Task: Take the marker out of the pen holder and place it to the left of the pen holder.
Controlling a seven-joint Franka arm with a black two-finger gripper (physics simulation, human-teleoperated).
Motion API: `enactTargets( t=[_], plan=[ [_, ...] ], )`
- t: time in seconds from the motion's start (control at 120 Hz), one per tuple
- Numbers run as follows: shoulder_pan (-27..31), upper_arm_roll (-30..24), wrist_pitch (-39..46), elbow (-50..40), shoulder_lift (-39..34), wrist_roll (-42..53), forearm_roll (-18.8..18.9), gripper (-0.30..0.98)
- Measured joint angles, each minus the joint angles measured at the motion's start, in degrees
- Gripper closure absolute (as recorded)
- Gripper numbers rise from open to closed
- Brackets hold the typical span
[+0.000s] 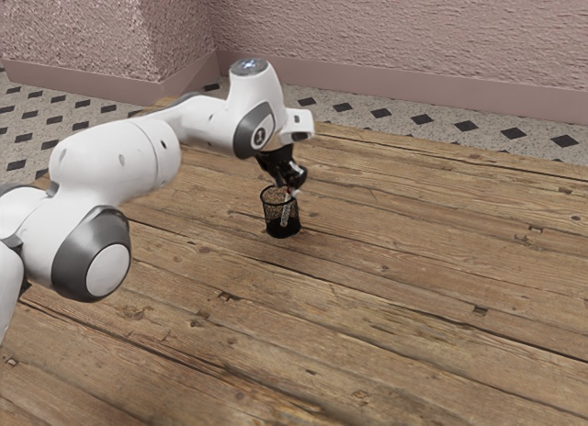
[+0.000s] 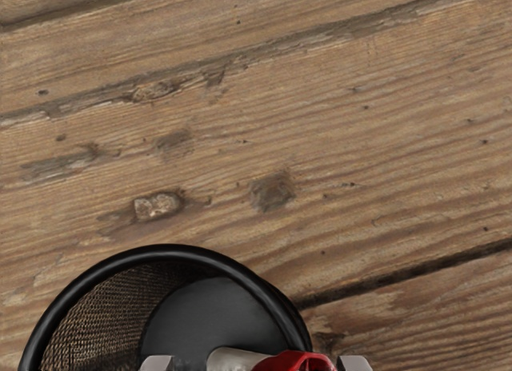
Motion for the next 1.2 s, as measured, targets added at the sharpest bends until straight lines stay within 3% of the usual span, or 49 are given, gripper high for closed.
enactTargets(
  t=[0.217,0.475,0.767,0.975,1.2],
  plan=[
    [-0.03,0.34,0.03,-0.06,-0.1,0.26,0.26,0.68],
    [0.14,1.08,0.23,-7.7,-6.04,-0.35,1.22,0.76],
    [-0.31,1.15,0.14,-12.18,-17.84,-1.51,10.04,0.78],
    [6.81,0.05,-2.06,-11.06,-11.04,0.76,11.68,0.78],
    [11.2,-2.36,-11.03,-1.62,-3.59,6.2,11.54,0.78]
  ],
)
